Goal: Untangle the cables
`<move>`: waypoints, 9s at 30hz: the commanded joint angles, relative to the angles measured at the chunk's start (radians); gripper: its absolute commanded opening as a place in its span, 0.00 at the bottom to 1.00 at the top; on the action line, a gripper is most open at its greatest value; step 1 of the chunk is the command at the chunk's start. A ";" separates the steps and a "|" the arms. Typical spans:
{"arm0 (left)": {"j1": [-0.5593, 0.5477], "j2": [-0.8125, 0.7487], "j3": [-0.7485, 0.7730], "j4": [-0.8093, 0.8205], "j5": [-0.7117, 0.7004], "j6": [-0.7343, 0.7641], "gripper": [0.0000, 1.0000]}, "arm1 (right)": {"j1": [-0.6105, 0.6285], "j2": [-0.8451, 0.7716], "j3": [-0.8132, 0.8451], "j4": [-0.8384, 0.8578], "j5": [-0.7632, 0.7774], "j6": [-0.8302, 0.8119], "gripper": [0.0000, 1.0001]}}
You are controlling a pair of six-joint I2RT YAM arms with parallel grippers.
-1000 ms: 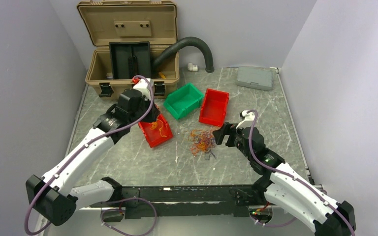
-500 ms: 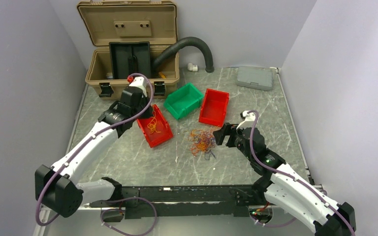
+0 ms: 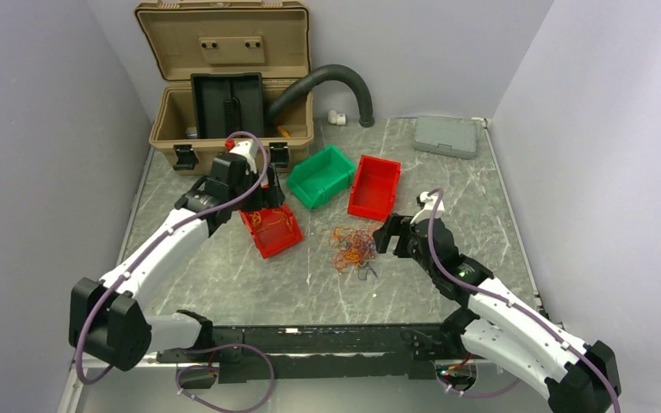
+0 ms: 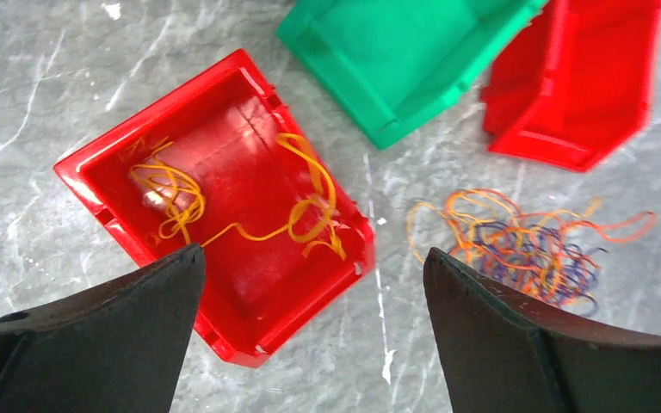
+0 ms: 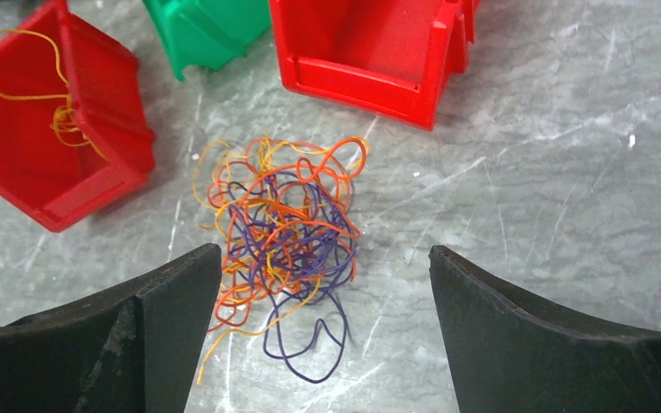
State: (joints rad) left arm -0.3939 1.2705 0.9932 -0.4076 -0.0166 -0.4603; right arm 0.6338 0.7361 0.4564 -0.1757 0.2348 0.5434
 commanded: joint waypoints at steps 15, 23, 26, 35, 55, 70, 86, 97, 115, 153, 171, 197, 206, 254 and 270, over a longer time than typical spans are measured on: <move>-0.262 -0.142 -0.141 0.243 0.187 0.064 0.99 | 0.003 0.356 0.059 0.110 -0.163 0.009 0.83; -0.303 -0.141 -0.183 0.334 0.237 0.096 0.99 | 0.035 0.443 0.042 0.312 -0.448 -0.024 0.65; -0.303 -0.114 -0.172 0.331 0.257 0.111 0.99 | 0.049 0.392 0.027 0.336 -0.472 -0.031 0.66; -0.303 -0.042 -0.152 0.355 0.314 0.119 0.99 | 0.044 0.217 0.038 0.048 -0.059 0.010 0.75; -0.304 0.179 -0.116 0.400 0.421 0.115 0.83 | 0.040 0.360 0.031 0.092 -0.229 0.030 0.66; -0.407 0.413 -0.074 0.555 0.568 0.062 0.71 | 0.040 0.382 0.049 0.129 -0.242 0.058 0.00; -0.252 0.116 -0.300 0.501 0.308 -0.009 0.00 | 0.010 0.220 0.184 -0.604 0.597 0.555 0.00; -0.240 -0.039 -0.344 0.490 0.279 -0.017 0.00 | 0.000 -0.031 0.074 -0.318 0.361 0.259 0.29; -0.276 -0.039 -0.270 0.442 0.324 0.048 0.00 | 0.000 0.096 0.116 -0.148 -0.035 -0.006 0.82; -0.346 0.412 -0.124 0.457 0.348 -0.042 0.00 | 0.004 0.382 0.142 -0.193 0.137 0.221 0.00; -0.278 0.157 -0.213 0.353 0.224 0.021 0.00 | -0.049 -0.194 0.161 -0.788 0.803 0.694 0.00; -0.371 0.132 -0.241 0.331 0.048 -0.023 0.00 | -0.049 -0.252 0.581 -0.285 1.180 -0.192 0.00; -0.398 0.116 -0.165 0.288 0.055 0.060 0.00 | -0.050 -0.083 0.547 -0.607 0.724 0.057 0.00; -0.446 0.253 0.143 0.508 0.373 0.200 0.79 | -0.072 0.278 1.121 -0.365 -0.008 -0.141 0.00; -0.406 0.196 0.035 0.477 0.226 0.132 0.82 | -0.073 0.332 1.128 -0.299 0.017 -0.138 0.00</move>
State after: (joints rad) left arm -0.8131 1.5085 1.0138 0.0547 0.2417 -0.3115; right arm 0.5625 1.0439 1.5383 -0.5411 0.2497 0.4034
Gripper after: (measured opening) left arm 0.822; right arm 0.010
